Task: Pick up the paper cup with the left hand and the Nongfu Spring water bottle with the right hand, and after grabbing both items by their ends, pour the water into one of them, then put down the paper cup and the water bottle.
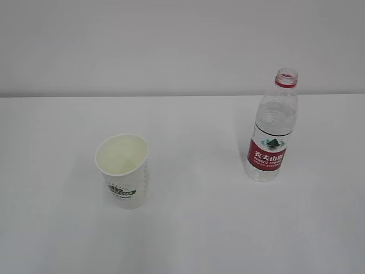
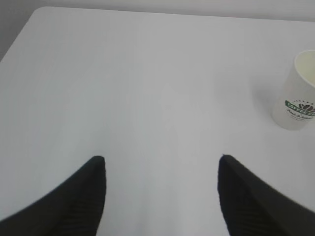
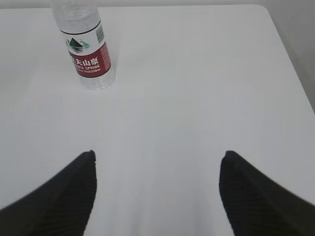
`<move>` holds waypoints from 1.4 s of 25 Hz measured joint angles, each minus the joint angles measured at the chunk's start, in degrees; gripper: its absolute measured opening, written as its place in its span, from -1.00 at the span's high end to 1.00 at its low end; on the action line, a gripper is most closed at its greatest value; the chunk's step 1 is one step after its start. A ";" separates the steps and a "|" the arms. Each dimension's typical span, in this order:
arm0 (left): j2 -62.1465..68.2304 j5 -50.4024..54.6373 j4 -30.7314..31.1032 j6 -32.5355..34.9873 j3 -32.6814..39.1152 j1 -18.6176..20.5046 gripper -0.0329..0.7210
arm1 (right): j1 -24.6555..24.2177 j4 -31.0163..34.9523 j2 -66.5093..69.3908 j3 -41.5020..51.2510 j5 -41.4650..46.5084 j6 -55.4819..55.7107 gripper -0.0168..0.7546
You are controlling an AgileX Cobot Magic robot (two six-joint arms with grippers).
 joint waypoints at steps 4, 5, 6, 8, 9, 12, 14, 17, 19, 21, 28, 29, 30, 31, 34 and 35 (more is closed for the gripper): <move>0.00 0.00 0.00 0.00 0.00 0.00 -0.46 | 0.00 0.00 0.00 0.00 0.00 0.00 -0.57; 0.00 0.00 0.00 0.00 0.00 0.00 -0.46 | 0.00 0.00 0.00 0.00 0.00 0.00 -0.57; 0.00 0.00 0.00 0.00 0.00 0.00 -0.46 | 0.00 0.00 0.00 0.00 0.00 0.00 -0.57; 0.00 0.00 0.00 0.00 0.00 0.00 -0.46 | 0.00 0.00 0.00 0.00 0.00 0.00 -0.57; 0.00 0.00 0.00 0.00 0.00 0.00 -0.46 | 0.00 0.00 0.00 0.00 0.00 0.00 -0.57; 0.00 0.00 0.00 0.00 0.00 0.00 -0.46 | 0.00 0.00 0.00 0.00 0.00 0.00 -0.57; 0.00 0.00 0.00 0.00 0.00 0.00 -0.46 | 0.00 0.00 0.00 0.00 0.00 0.00 -0.57; 0.00 0.00 -0.52 0.00 0.00 0.00 -0.46 | 0.00 0.00 0.00 0.00 0.00 0.00 -0.57; 0.00 0.00 -0.52 0.00 0.00 0.00 -0.46 | 0.00 0.00 0.00 0.00 0.00 0.00 -0.57; 0.00 0.00 -0.62 0.00 0.00 0.00 -0.46 | 0.00 0.00 0.00 0.00 0.00 0.00 -0.57; 0.00 0.00 -0.62 0.00 0.00 0.00 -0.46 | 0.00 0.00 0.00 0.00 0.00 0.00 -0.57; 0.00 0.00 -0.62 0.00 0.00 0.00 -0.46 | 0.00 0.00 0.00 0.00 0.00 0.00 -0.57; 0.00 0.00 -0.62 0.00 0.00 0.00 -0.46 | 0.00 0.00 0.00 0.00 0.00 0.00 -0.57; 0.00 0.00 -0.62 0.00 0.00 0.00 -0.46 | 0.00 0.00 0.00 0.00 0.00 0.00 -0.57; 0.00 0.00 -0.62 0.00 0.00 0.00 -0.46 | 0.00 0.00 0.00 0.00 0.00 0.00 -0.57; 0.00 0.00 -0.62 0.00 0.00 0.00 -0.46 | 0.00 0.00 0.00 0.00 0.00 0.00 -0.57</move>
